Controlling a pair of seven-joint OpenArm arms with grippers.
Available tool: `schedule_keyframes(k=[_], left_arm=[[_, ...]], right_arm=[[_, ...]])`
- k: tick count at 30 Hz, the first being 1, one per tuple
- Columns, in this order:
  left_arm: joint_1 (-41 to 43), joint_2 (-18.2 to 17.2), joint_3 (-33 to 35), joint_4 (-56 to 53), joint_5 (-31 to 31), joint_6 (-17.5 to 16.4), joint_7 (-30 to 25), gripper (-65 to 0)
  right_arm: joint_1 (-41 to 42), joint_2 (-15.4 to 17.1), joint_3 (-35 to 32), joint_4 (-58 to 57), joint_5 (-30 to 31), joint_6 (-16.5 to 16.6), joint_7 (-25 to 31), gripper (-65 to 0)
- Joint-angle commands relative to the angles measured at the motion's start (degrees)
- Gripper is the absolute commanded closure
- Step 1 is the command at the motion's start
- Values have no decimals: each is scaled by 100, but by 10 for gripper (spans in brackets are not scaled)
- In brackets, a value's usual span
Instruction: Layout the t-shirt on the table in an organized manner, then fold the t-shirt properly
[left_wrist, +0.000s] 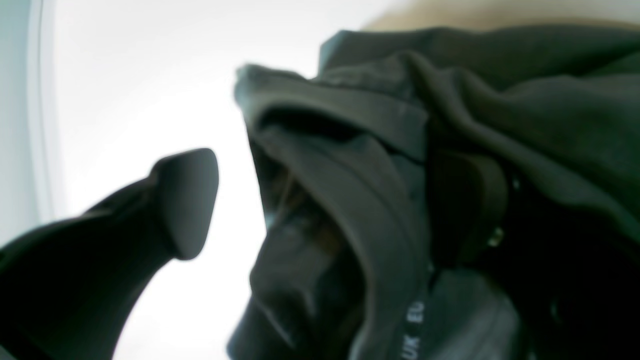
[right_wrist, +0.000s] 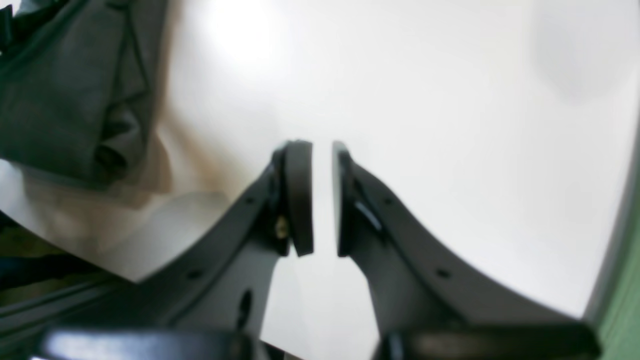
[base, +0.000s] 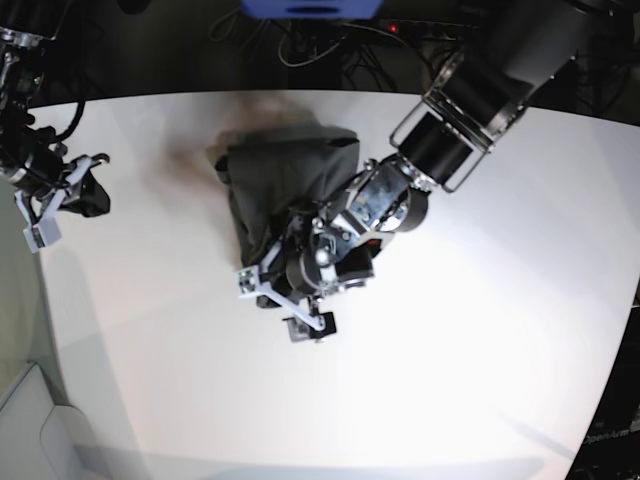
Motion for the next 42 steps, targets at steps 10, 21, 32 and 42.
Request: schedule_keyframes(k=[10,21,32,42], left_arm=[[261,8,-1401,1141,696,-98,296,-650],[226,219,-1401,1281,696,-116,296,-650],[410,166,-2693,2565,731,-151,1167,-650],[1624,-476,-3212,2846,722,-98,2230,-650]], right_arm=[[57,-98,18,97,86,-3,123,-55],[57,-160,18,106,86,-3,123,-54],[242,-459,-879,141,77,-3,105,-52],[655,-582,-1389,-131,51,-3,132,-52]])
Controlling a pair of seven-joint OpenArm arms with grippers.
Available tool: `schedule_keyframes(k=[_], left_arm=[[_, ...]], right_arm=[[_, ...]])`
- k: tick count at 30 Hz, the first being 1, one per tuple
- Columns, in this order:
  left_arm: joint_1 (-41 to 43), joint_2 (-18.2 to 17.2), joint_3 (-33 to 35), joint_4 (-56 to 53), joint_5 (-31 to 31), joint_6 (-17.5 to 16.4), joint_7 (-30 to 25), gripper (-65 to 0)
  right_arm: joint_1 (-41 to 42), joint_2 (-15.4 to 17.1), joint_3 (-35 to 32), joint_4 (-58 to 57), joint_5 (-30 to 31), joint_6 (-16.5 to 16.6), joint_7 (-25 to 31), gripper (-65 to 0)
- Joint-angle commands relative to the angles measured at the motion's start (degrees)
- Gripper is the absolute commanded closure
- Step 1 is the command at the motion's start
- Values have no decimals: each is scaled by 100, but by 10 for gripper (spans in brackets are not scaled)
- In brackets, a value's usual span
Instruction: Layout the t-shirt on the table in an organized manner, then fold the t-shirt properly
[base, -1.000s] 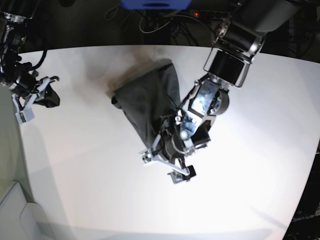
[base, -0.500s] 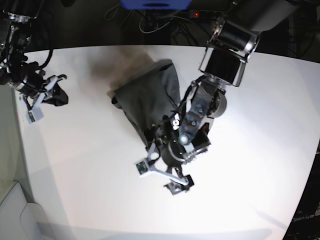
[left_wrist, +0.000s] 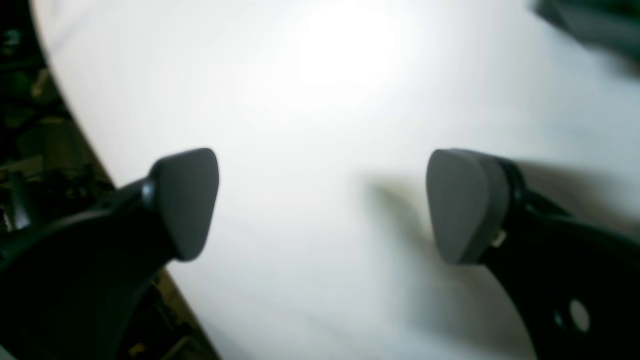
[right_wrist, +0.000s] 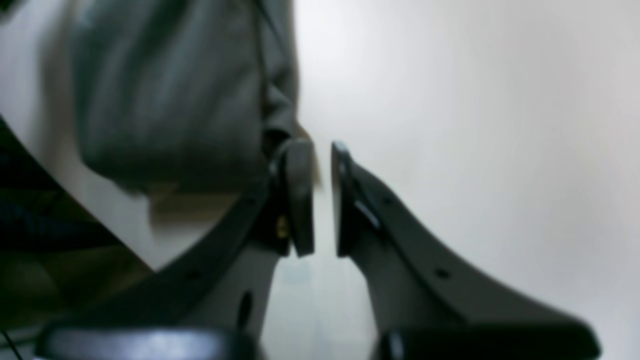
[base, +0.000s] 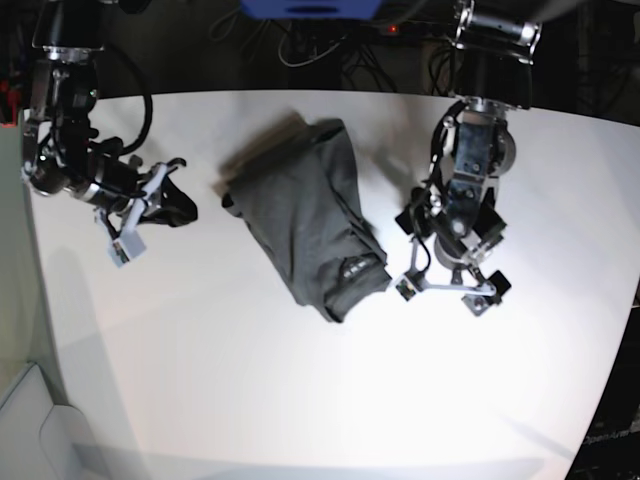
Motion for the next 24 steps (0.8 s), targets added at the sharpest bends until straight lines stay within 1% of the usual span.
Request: schedule_keyframes(k=[1,4,6,8,11,16,20,22,24], left_arm=[[-54,12,-43,147,42,52,-32,-650],[139,82,-439,226,42,52,-32,-650],[192,170,-738,279,51,52,-32,-650],[209,188,-1098,367,51,52,-32,-650],[209,179,-1564,367,51,52,-32,-650],[209,170,-1951,384,51,52,-32,-650],[174,161,-2373,384,51,35,-49,-650],[165,152,-2619,384,51,35,-93,-650],[157,29,-2847,393,33,26,-93,-650]], right_arm=[[155,105,-12,-16,38,-5,90,-52],[349,96,-303,-324,38,-5,125,-52],[428,96,-522,-535,38,-5,336,-52],[428,96,-742,-702,38,-5,618,-52],[419,87,-1138,-790,38,-5,838,-52],[357,34,-1498,-799,38,-5,882,-51],[164,-10,-1577,-763,47,-5,882,-51],[146,-106,-1700,-763,47,-5,882,-51],[50,-159,-1850,-763,47,-5,882,-51]])
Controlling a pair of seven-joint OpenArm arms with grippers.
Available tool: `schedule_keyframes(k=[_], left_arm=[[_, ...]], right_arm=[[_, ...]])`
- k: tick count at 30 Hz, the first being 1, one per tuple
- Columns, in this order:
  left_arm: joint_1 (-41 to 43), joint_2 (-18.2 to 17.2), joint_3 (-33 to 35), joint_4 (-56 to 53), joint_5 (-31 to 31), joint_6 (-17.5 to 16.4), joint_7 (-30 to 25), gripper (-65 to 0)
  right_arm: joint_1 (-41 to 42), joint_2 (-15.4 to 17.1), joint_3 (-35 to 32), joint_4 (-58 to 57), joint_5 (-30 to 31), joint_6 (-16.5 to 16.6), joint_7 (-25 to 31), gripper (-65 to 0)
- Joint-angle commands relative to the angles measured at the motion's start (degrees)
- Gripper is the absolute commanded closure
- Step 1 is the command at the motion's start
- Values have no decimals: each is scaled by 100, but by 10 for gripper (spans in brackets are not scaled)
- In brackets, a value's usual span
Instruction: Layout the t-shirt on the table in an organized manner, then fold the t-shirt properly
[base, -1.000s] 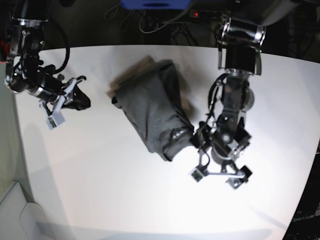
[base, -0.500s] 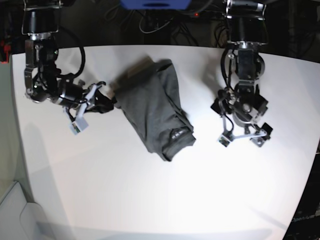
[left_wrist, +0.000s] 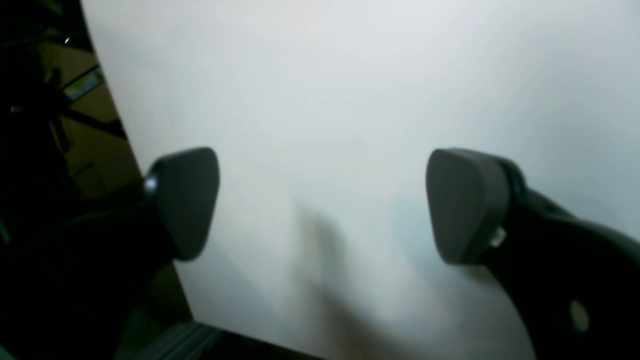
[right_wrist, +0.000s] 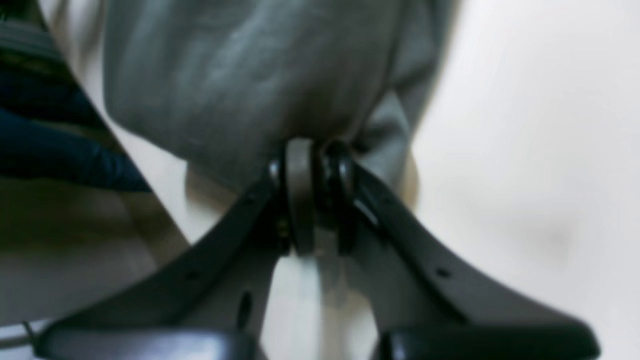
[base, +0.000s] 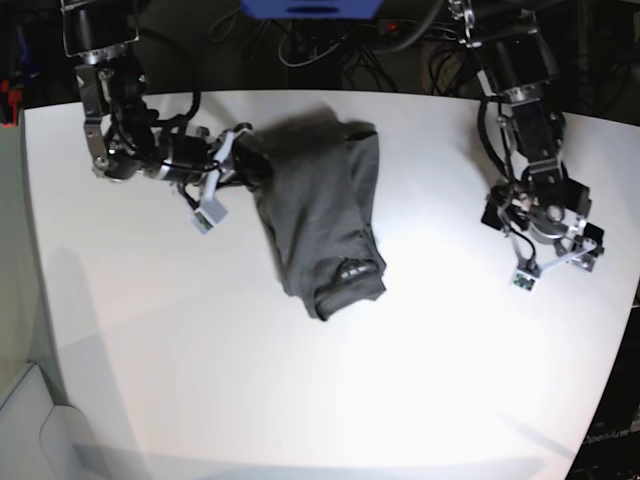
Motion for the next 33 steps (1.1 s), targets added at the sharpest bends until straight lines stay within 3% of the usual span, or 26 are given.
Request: schedule_keyframes(k=[1,7,13,18,25,29,33], left_arm=[[-125,-120,-85,181,22,48,-41,-650],[-55,-313,-736,621,14,4,-23,-650],[270,-322,-1263,1087,-13,4,-76,-650],[543,-445,-1246,1342,-127,-5,-76,-650],[1123,-621,-1632,1562,-1217,-14,-32,-650],[1457,-805,-1791,1562,-1771,-339,-6,-650],[1712,-788,-2424,1693,-1973,-546,-6,-650]], right_arm=[[30,2,-58,98,147,1,112,-51],[-5,-288,-357,177,147,1,112,-51],[-76,-200,-313,994,147,1,103,-51],[-331,-50,188,1548,147,1,51,-51],[-1122,512,1155,2120,147,1,68,-51],[-1614,715,1876,2269,147,1,95,-51],[-2106,864,2615,2401,147,1,103,-51]])
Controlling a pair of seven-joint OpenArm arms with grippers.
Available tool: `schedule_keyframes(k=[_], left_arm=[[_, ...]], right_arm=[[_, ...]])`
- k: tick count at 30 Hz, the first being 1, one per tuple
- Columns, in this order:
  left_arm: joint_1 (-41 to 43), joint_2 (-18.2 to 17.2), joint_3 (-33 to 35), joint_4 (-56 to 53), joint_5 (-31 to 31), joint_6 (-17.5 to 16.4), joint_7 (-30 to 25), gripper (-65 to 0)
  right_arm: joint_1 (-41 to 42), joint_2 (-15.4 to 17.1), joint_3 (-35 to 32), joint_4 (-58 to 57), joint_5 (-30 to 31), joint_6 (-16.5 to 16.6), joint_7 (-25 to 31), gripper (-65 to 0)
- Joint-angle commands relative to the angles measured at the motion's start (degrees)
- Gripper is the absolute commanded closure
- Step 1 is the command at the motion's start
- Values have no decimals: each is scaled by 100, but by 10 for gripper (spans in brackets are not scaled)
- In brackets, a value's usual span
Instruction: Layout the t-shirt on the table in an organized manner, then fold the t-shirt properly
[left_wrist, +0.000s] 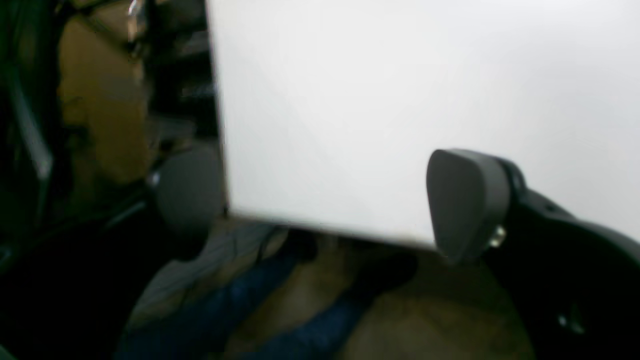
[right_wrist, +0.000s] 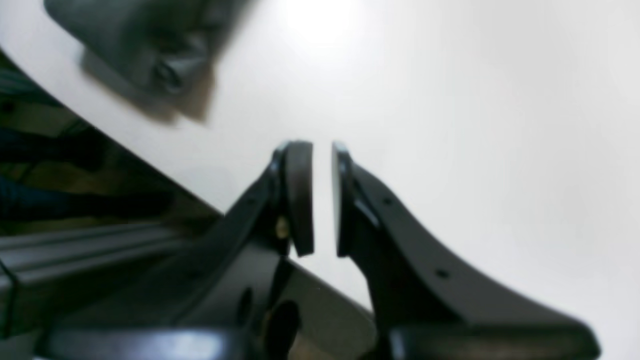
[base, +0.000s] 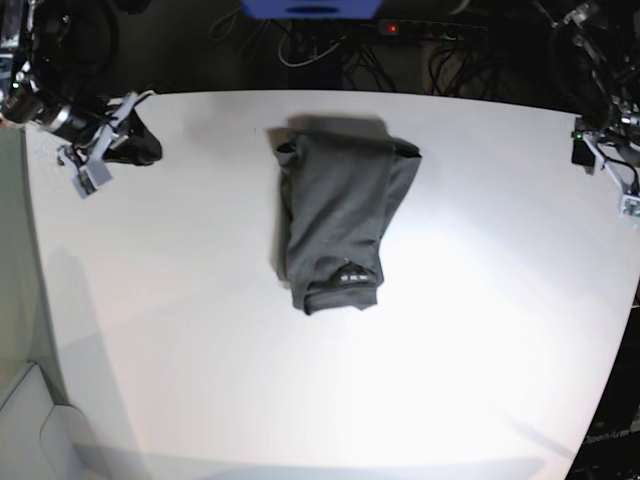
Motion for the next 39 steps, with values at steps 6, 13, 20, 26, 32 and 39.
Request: schedule_keyframes(k=[6,13,20,26,32,39], left_arm=[[629,-101,-811,236,-169,23,-63,-650],[1377,145,-1470,245,-178,23,-124,-650],[1983,716,-2059,166,-169,23,-564,-526],[2203,1182,-2076,-133,-169,23,-564,-116],[2220,1200,-2068,-898,-134,23,-696,-36],[2229,1033,-1593,-3043,183,23,-2550,-3]], right_arm=[[-595,60,1071,100,103,34,110,-51],[-1263,-222,1897,100,103,34,119,-51],[-1799,-653,2565,64,-28,34,127,-51],[-1694,-1426,2671,-270,-1804,34,277,-50],[-1536,-2059,2636,-1421,-3228,34,1385,-33],[-806,-2182,2618,-3514,-4213,34,2255,-18]])
